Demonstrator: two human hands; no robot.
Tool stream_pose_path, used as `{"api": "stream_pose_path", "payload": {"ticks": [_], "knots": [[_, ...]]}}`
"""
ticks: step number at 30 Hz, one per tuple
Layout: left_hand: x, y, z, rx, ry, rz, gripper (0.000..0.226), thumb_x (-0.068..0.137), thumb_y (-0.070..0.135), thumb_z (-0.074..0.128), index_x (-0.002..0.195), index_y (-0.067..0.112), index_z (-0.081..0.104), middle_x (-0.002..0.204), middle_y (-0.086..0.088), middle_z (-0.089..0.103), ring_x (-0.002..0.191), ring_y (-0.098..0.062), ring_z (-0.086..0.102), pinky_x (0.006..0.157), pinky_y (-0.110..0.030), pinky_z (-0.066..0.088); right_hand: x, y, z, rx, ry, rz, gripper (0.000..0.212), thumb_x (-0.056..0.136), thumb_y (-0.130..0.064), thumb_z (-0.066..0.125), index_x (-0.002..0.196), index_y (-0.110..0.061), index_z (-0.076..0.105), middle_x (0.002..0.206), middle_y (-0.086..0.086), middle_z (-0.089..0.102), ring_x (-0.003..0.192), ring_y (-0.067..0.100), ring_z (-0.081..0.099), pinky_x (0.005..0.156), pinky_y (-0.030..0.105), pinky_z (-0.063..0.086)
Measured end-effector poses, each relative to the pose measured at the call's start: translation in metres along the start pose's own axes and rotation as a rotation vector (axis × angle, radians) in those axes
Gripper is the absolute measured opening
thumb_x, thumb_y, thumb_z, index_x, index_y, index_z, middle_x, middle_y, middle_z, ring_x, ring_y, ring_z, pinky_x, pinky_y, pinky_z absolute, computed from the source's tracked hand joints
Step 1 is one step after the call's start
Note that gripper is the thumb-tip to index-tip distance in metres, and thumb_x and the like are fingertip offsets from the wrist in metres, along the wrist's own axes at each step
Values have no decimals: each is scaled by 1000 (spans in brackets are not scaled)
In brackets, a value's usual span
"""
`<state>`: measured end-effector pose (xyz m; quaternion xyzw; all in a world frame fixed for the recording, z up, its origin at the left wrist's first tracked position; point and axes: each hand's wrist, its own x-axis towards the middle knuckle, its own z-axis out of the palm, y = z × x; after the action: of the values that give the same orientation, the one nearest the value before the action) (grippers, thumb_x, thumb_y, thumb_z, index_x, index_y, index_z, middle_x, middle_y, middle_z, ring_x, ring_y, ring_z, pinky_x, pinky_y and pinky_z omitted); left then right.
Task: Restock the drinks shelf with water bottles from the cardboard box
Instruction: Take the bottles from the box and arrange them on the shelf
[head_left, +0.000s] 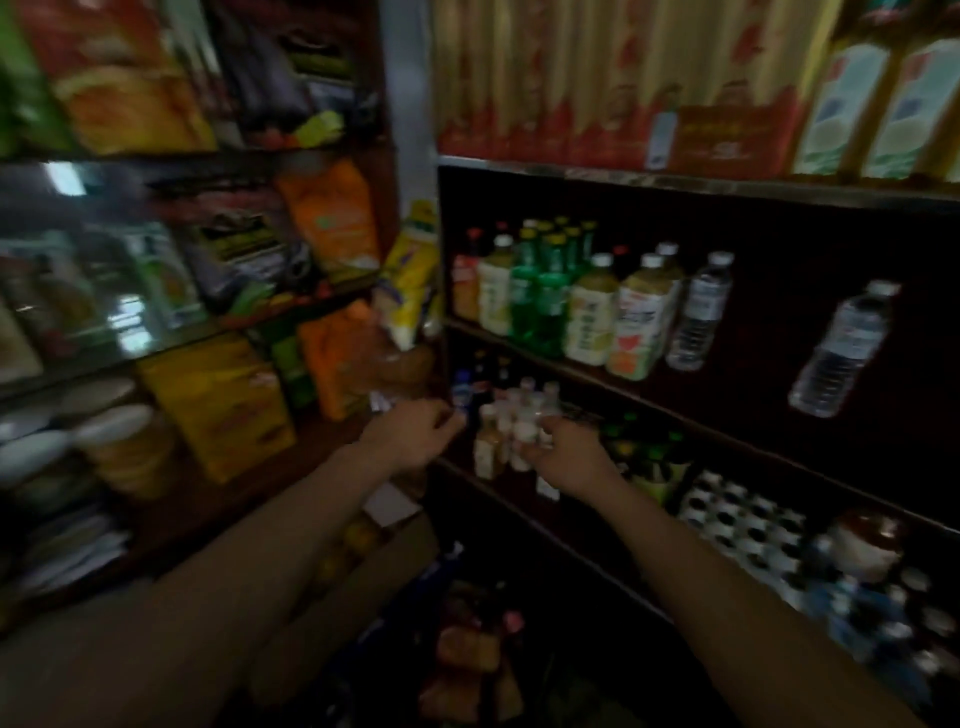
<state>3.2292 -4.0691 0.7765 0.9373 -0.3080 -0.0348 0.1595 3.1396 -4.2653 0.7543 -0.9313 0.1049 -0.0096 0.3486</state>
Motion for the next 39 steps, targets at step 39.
{"api": "stream_pose_path", "payload": {"ticks": [39], "knots": [[-499, -481, 165, -602, -74, -1351, 37, 99, 32, 46, 123, 8, 58, 128, -16, 58, 118, -28, 54, 94, -28, 40, -70, -241, 657, -228, -970, -54, 55, 88, -47, 61, 130, -12, 53, 124, 4, 62, 111, 18, 59, 89, 26, 47]]}}
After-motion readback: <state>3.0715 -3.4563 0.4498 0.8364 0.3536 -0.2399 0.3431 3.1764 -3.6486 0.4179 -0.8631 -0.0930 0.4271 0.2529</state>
